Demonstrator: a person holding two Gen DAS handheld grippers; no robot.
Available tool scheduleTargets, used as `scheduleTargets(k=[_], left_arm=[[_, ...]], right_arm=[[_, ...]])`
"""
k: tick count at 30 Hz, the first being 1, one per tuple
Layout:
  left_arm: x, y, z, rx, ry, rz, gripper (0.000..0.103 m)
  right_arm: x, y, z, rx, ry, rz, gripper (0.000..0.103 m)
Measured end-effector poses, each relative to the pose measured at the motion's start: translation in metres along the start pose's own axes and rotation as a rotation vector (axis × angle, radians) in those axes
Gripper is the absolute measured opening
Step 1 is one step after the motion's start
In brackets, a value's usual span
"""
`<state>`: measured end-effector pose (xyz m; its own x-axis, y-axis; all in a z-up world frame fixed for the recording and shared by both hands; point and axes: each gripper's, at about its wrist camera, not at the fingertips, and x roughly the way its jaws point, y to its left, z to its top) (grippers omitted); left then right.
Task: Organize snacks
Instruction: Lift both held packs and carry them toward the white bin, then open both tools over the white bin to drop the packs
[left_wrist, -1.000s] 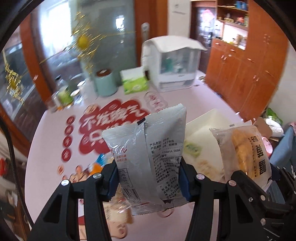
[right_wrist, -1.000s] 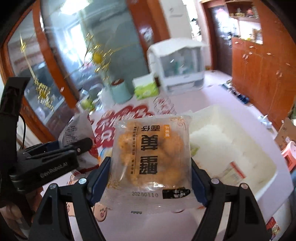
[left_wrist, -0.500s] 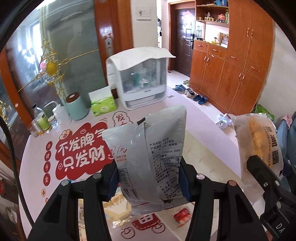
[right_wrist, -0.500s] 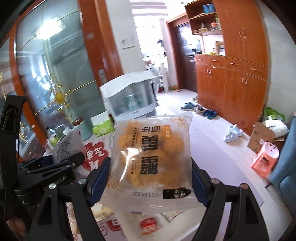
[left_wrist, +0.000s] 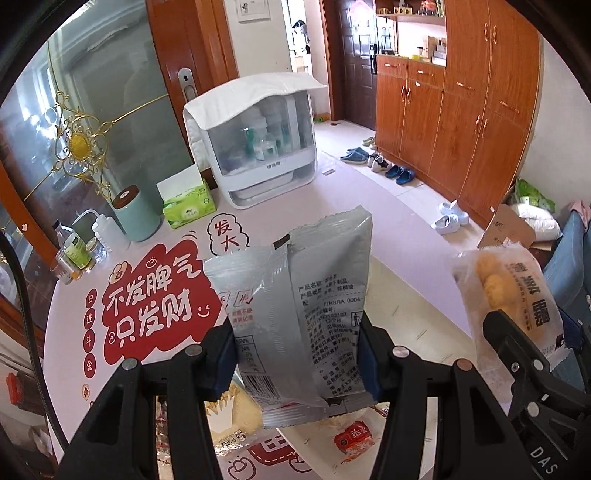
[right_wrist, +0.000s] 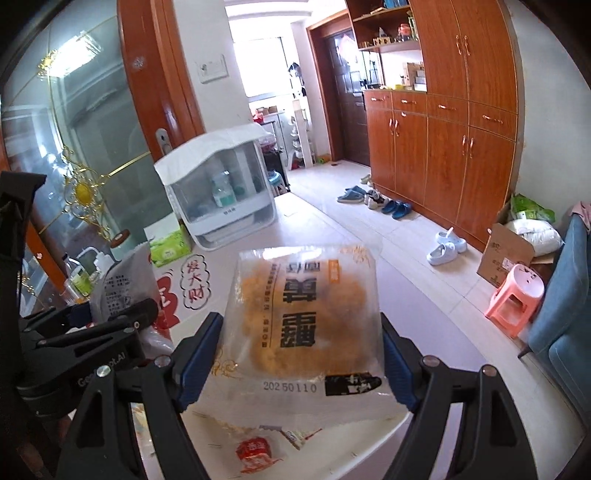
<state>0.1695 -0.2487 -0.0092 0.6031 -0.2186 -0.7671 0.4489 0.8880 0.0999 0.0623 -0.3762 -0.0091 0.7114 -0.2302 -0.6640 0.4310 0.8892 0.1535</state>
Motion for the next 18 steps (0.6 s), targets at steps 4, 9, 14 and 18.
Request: scheduleTargets(k=[4, 9, 14, 18], left_arm=[[0.006, -0.003, -0.002, 0.011, 0.012, 0.018, 0.054], [0.012, -0.006, -0.003, 0.014, 0.03, 0.045, 0.068], [0.012, -0.005, -0.003, 0.024, 0.013, 0.11, 0.096], [0.015, 0.0, -0.006, 0.002, 0.034, 0.105, 0.096]], right_arm=[[0.01, -0.002, -0.003, -0.007, 0.021, -0.004, 0.079], [0.01, 0.0, -0.001, -0.025, 0.008, 0.009, 0.077], [0.022, -0.001, -0.005, -0.02, 0.069, 0.021, 0.078], [0.024, 0.0, -0.009, -0.019, 0.084, 0.02, 0.08]])
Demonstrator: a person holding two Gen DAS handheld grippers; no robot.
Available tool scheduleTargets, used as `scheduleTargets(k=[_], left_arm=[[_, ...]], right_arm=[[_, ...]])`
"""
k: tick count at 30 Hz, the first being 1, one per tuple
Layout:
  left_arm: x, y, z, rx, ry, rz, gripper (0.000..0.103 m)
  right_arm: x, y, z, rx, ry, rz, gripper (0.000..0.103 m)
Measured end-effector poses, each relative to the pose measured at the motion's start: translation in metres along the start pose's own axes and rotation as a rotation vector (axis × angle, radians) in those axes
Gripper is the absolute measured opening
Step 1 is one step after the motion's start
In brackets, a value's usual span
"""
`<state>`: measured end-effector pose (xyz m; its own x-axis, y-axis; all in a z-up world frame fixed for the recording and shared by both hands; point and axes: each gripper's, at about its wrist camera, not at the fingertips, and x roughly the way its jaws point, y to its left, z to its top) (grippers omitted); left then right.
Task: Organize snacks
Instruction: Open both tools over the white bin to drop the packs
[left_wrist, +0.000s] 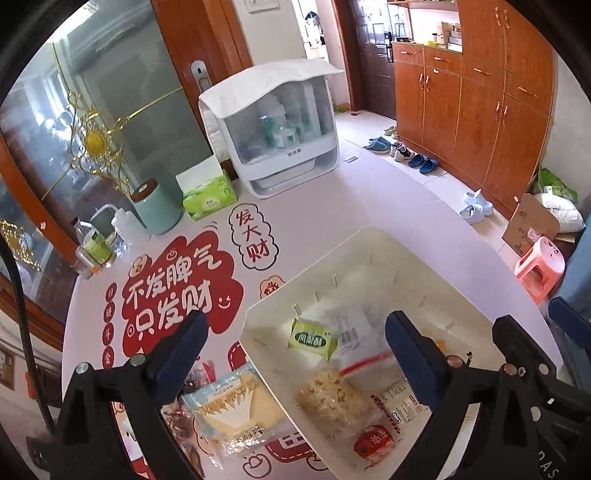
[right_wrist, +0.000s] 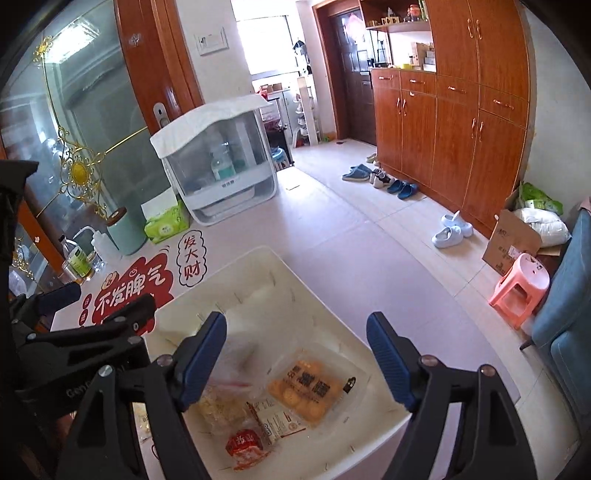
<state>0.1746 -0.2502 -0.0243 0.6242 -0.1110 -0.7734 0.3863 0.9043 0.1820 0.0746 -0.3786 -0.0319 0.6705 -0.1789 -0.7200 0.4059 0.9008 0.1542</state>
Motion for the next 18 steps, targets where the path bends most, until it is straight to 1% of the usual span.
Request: scheduleTargets(k=[4, 18], left_arm=[[0.0006, 0.0017, -0.003, -0.013, 0.01, -0.005, 0.096], [-0.0051, 0.0091, -0.0093, -0.019, 0.008, -0.004, 0.096]], right_arm=[[-0.0008, 0.0024, -0.0017, -0.005, 0.001, 0.003, 0.081], [-0.0031, 0.0088, -0.0065, 0.002, 0.008, 0.008, 0.081]])
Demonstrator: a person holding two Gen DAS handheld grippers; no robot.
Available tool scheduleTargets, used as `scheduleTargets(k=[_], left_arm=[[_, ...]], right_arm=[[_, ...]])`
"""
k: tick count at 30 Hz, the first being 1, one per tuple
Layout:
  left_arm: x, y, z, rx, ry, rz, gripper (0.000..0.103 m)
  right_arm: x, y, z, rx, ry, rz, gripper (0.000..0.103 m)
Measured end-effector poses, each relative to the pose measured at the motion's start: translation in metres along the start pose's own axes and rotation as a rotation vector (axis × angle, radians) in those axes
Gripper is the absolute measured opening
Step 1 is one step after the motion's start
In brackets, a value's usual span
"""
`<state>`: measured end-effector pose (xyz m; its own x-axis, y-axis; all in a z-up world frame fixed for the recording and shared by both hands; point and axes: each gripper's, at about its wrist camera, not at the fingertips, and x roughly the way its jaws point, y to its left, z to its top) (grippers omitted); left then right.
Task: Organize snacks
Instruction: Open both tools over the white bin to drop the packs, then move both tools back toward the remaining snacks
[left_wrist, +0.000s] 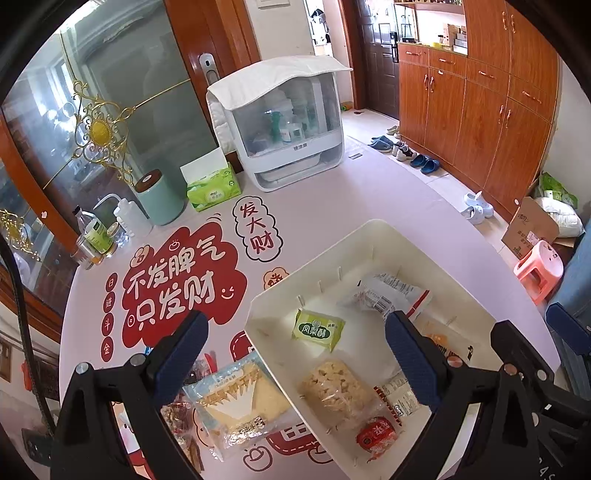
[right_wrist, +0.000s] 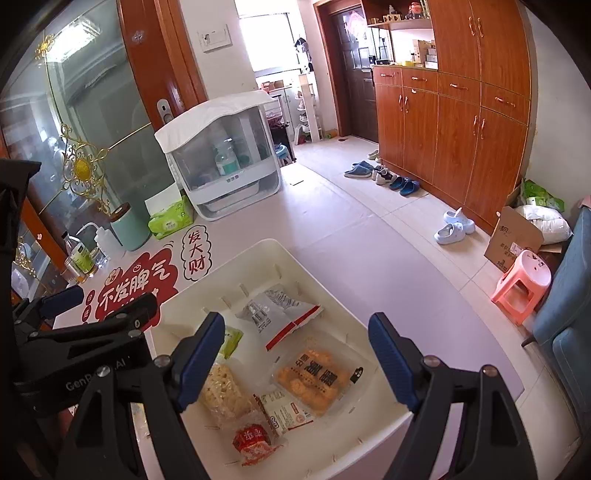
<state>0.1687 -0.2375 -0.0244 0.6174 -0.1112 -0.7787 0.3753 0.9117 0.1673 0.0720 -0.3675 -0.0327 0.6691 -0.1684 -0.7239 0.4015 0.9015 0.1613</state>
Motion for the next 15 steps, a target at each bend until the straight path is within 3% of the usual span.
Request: scheduleTargets(k=[15], left_arm=[[-0.015, 0.024, -0.017, -0.033, -0.01, 0.012, 0.096]], right_arm=[[-0.01, 0.019, -0.013, -0.019, 0.006, 0.013, 0.081]])
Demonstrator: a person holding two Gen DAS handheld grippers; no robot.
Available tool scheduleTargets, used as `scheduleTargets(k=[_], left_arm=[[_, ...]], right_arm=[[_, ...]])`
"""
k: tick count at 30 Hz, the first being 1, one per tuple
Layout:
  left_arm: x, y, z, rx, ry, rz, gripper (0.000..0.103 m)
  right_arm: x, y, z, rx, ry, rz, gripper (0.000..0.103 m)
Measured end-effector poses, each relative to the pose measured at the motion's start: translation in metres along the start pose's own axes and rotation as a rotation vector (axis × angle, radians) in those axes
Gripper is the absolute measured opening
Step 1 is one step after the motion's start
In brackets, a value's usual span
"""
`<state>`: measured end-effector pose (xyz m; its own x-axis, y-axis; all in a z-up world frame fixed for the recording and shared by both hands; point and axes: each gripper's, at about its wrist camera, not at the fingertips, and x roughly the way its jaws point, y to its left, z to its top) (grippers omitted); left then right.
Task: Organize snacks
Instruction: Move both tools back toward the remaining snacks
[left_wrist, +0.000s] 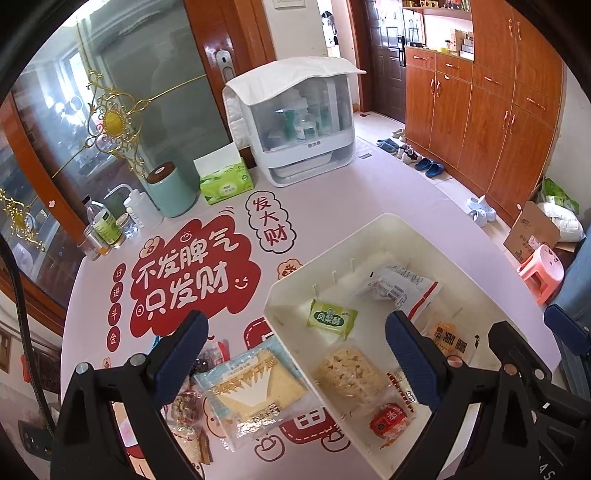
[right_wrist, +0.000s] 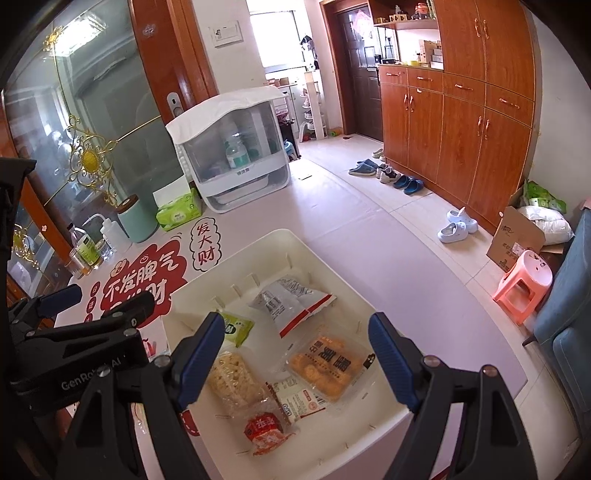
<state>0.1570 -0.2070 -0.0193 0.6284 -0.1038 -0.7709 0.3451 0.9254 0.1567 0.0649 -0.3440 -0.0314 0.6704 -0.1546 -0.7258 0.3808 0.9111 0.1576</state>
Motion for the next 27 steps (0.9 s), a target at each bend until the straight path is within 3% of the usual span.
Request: scheduleTargets(k=[10, 20, 27], left_arm=[[-0.019, 0.058, -0.016, -0.099, -0.026, 0.079, 0.096], [-0.059, 0.179, -0.054, -0.301, -0.059, 0.25, 0.096], [-0.072, 0.258, -0.083, -0.353, -0.078, 0.375, 0.097]], right_arm=[[-0.006, 0.04, -0.003, -0.077, 0.002, 0.06, 0.081], [-0.007, 0.112, 0.005, -0.24, -0.011, 0.165, 0.081], [0.001, 0.171, 0.015, -0.314, 0.008, 0.232, 0.081]])
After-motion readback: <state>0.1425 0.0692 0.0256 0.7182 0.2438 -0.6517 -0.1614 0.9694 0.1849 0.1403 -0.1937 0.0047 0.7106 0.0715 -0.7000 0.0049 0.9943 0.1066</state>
